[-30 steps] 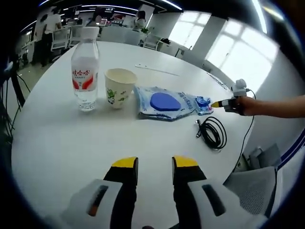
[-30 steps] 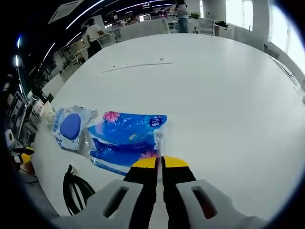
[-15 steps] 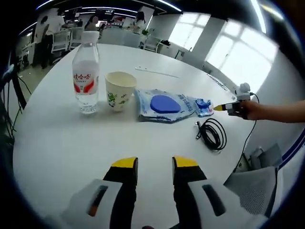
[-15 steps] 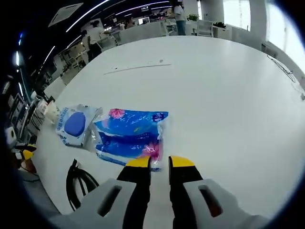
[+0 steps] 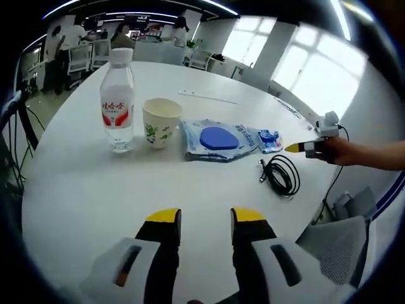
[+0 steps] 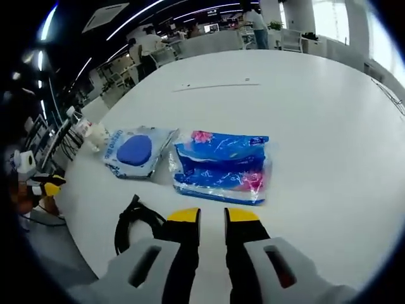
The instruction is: Arrange the tabletop items into an orderly group along one side of the table until the central work area is clear of visible clutter.
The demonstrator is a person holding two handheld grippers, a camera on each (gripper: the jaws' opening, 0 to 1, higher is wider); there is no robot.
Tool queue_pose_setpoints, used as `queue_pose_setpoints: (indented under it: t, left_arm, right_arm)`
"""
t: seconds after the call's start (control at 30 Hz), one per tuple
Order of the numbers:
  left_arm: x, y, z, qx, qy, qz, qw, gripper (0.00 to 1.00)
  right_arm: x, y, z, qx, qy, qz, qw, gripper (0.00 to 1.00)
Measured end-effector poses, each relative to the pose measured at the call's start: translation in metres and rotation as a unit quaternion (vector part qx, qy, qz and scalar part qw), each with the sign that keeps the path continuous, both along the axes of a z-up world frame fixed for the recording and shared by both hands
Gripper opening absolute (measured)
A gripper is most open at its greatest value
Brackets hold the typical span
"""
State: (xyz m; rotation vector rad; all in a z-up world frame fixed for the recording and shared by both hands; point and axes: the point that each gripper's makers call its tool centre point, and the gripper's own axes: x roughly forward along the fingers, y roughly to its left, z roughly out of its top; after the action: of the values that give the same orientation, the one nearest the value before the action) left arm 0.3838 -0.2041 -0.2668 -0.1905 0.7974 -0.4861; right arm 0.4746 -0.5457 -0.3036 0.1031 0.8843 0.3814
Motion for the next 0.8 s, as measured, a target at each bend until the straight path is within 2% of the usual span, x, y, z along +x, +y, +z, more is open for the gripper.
queue_pose_setpoints:
  t: [0.13,0.47,0.67,0.8]
  left_arm:
    - [-0.001,0.001,0.002,0.001,-0.003,-0.002,1.0000,0.31]
    - [-0.007,0.002,0.004,0.000,-0.007,-0.002,1.0000,0.33]
    - [-0.012,0.002,0.003,0.005,-0.006,-0.005,1.0000,0.33]
    - [-0.016,0.003,0.007,0.005,-0.009,-0.002,0.9999,0.33]
  right_arm:
    - [-0.008,0.015,0.004,0.003,-0.003,0.021,0.9998,0.14]
    - [-0.017,0.033,0.004,0.006,0.004,0.054,0.9985,0.18]
    - [-0.021,0.047,0.000,0.000,0.011,0.090,0.9958,0.22]
    - [-0.024,0.054,-0.006,-0.018,0.017,0.121,0.9924,0.23]
